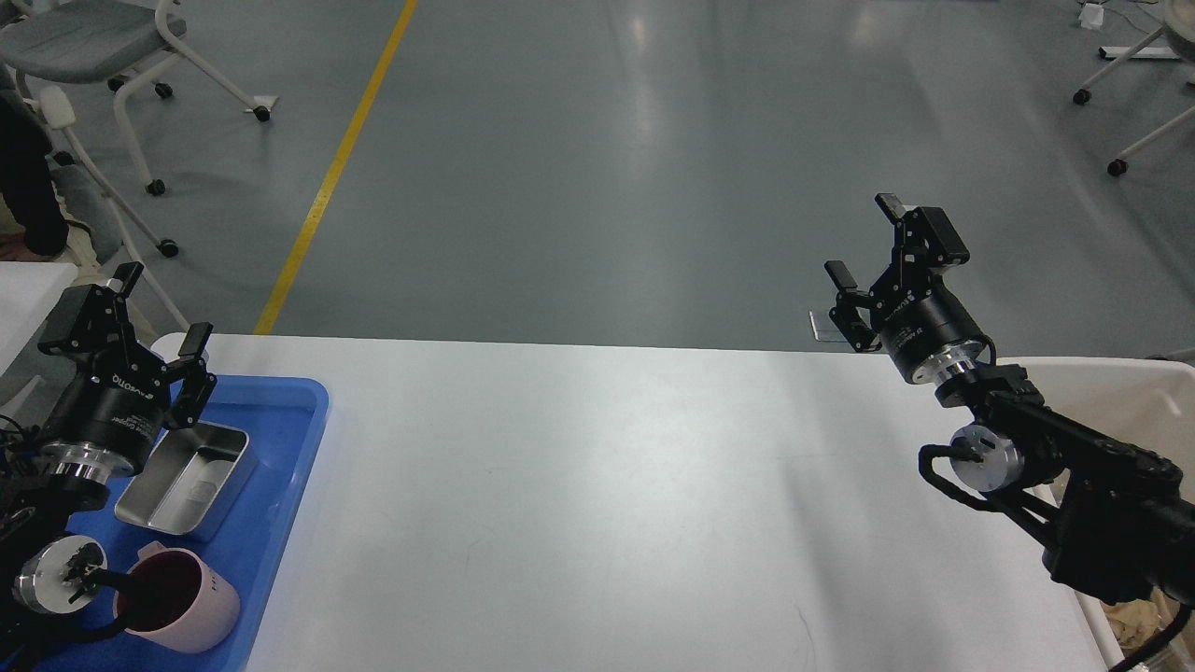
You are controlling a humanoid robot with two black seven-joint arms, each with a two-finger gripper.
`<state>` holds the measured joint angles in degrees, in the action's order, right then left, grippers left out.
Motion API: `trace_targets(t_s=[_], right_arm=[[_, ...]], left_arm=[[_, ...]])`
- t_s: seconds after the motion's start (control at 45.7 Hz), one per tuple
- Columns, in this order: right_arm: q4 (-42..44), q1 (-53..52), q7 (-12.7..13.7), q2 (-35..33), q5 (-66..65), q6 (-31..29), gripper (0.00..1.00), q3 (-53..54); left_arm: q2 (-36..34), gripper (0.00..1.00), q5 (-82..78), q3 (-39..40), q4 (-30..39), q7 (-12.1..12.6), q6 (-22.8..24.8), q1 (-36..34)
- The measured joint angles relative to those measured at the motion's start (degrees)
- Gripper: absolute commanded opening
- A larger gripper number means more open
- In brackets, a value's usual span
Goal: Tidy desktop
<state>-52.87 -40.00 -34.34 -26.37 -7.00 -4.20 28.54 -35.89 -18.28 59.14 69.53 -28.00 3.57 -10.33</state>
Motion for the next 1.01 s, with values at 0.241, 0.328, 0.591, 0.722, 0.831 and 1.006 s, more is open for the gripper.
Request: trace_targets(t_s=[0.241,0.328,0.591,0.722,0.831,1.006], right_arm=[[-0.28,3.76,-0.36,-0.70,-0.21,-0.24,1.00,5.67],[-0.41,4.77,0.37,0.50,-0.15,-0.25,1.00,6.27],[-0.12,5.37,8.01,4.35,-0.03,0.68,1.00,5.85],[0.43,5.36,10.45,6.25,-0.03,0.92,1.00,6.43],[1.27,5.36,10.83,7.20,-0.03,0.91,1.00,7.68],[1.61,5.96,10.88,8.81,-0.03,0.87,1.00,11.25]], left_arm=[[0.23,0.96,0.01,-0.31,-0.09,0.27,-0.19,0.03],[0.07,0.96,0.01,-0.38,-0.20,0.38,-0.19,0.21],[-0.31,0.96,0.17,-0.18,-0.45,3.25,-0.08,0.52],[-0.29,0.96,0.24,0.05,-0.67,5.08,0.02,0.07],[0.44,0.96,0.32,0.30,-0.72,5.31,0.09,-0.16],[4.18,0.96,0.35,1.40,-0.72,5.49,0.10,-1.66]])
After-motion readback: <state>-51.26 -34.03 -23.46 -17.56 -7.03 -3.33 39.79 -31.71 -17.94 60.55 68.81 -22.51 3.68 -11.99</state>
